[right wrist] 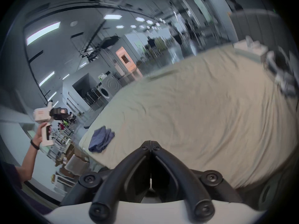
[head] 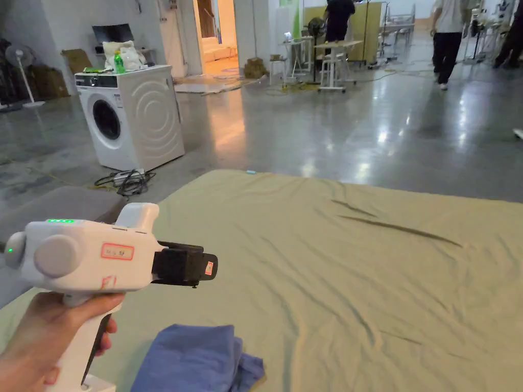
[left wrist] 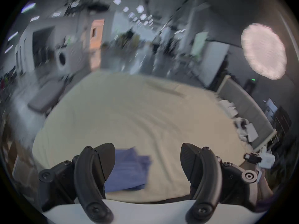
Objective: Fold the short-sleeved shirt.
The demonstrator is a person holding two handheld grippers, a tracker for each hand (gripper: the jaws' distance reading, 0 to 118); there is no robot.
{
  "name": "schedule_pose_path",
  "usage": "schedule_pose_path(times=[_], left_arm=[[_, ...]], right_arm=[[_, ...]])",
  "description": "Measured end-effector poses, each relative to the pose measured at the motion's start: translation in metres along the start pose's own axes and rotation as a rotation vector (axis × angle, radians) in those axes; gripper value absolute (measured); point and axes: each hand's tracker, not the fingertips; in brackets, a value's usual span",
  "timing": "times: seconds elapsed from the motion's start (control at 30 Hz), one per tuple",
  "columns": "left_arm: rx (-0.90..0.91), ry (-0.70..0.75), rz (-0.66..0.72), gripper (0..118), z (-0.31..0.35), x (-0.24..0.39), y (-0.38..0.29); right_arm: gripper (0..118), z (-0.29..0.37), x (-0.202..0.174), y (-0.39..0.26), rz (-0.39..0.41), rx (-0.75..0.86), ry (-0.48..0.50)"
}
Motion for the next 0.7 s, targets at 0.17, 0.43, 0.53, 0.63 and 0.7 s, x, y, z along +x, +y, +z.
schedule_pose_path(times=[0.17,0.43,0.53,0.63,0.7], left_arm=[[0.302,-0.076,-0.001,84,0.040,0.093,-0.015],[0.481,-0.022,-0.161,67,0.036,0.188,-0.068],[0.470,0.000,-0.237,27,0.033,0.211,-0.084],[0.486,0.027,-0.224,21,0.032,0.222,-0.096],[0.515,0.061,-0.222,12,0.032,0.223,-0.103]], right_arm=[[0,0.034,-0.040,0.046,0.166,0.228,-0.045],[0,0.075,-0.069,0.070,0.310,0.423,-0.135],[0,0.082,-0.069,0.062,0.403,0.435,-0.189],[0,0.086,-0.066,0.057,0.361,0.437,-0.195],[0,0.089,-0.063,0.054,0.333,0.435,-0.182]])
